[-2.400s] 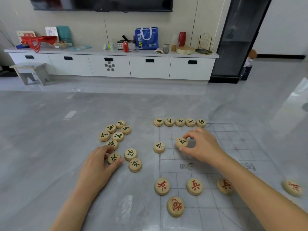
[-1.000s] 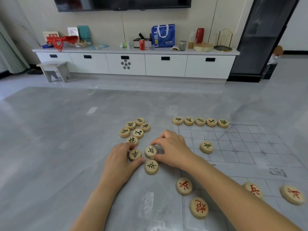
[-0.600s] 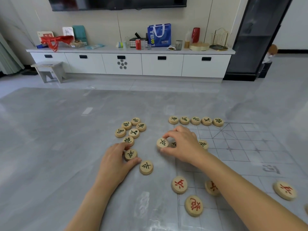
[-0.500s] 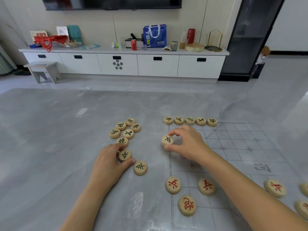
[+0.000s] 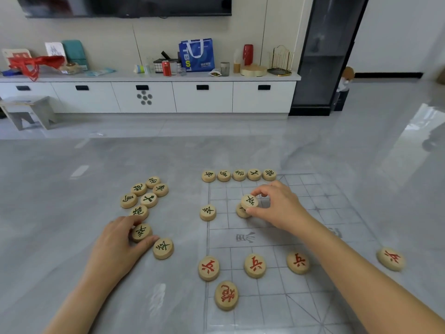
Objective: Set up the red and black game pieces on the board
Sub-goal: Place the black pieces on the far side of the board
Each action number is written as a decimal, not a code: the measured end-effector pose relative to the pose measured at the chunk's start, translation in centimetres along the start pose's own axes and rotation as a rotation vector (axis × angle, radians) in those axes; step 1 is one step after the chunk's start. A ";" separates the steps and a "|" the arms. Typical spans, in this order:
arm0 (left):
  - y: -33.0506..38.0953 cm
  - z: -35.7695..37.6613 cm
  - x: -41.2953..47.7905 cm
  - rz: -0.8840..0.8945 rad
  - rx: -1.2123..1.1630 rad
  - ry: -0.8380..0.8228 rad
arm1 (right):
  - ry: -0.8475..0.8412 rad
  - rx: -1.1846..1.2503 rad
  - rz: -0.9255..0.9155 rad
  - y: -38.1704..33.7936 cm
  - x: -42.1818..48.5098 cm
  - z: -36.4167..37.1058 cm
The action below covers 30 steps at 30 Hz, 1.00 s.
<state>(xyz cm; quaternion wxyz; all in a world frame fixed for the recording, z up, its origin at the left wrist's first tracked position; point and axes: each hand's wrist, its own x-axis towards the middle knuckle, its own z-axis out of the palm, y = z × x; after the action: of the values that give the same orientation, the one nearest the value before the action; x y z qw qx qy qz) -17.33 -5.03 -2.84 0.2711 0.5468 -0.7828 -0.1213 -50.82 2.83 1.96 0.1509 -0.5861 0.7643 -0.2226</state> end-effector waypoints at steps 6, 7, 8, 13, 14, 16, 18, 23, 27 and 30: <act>-0.1 0.1 0.2 0.010 0.022 0.001 | 0.016 -0.001 0.030 1.9 -0.3 -1.1; -0.1 0.2 0.1 0.007 0.023 0.000 | 0.016 -0.005 0.036 2.2 -0.3 -1.2; -0.2 0.2 0.1 0.007 0.024 0.001 | 0.019 -0.008 0.040 2.4 -0.4 -1.3; -0.5 0.3 0.2 0.016 0.033 -0.001 | 0.027 -0.031 0.051 3.3 -0.7 -1.7; -0.5 0.3 0.2 0.021 0.035 -0.002 | 0.025 -0.035 0.054 3.4 -0.7 -1.8; -0.6 0.3 0.3 0.016 0.033 -0.001 | 0.021 -0.049 0.065 3.7 -0.9 -1.9; -0.5 0.3 0.3 0.011 0.031 0.003 | 0.019 -0.078 0.076 4.0 -0.9 -1.9; -0.5 0.3 0.3 0.008 0.037 -0.003 | 0.022 -0.121 0.101 5.0 -0.8 -1.8; -0.5 0.3 0.3 0.012 0.041 -0.016 | 0.009 -0.131 0.125 5.6 -1.0 -1.9; -0.6 0.4 0.3 0.010 0.030 -0.016 | -0.005 -0.141 0.132 5.6 -1.0 -2.0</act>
<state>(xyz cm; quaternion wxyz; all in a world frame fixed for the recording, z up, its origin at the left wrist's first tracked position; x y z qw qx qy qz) -17.15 -5.55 -3.35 0.2570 0.5460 -0.7894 -0.1127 -56.14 5.30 0.71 0.1257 -0.5441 0.8147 -0.1564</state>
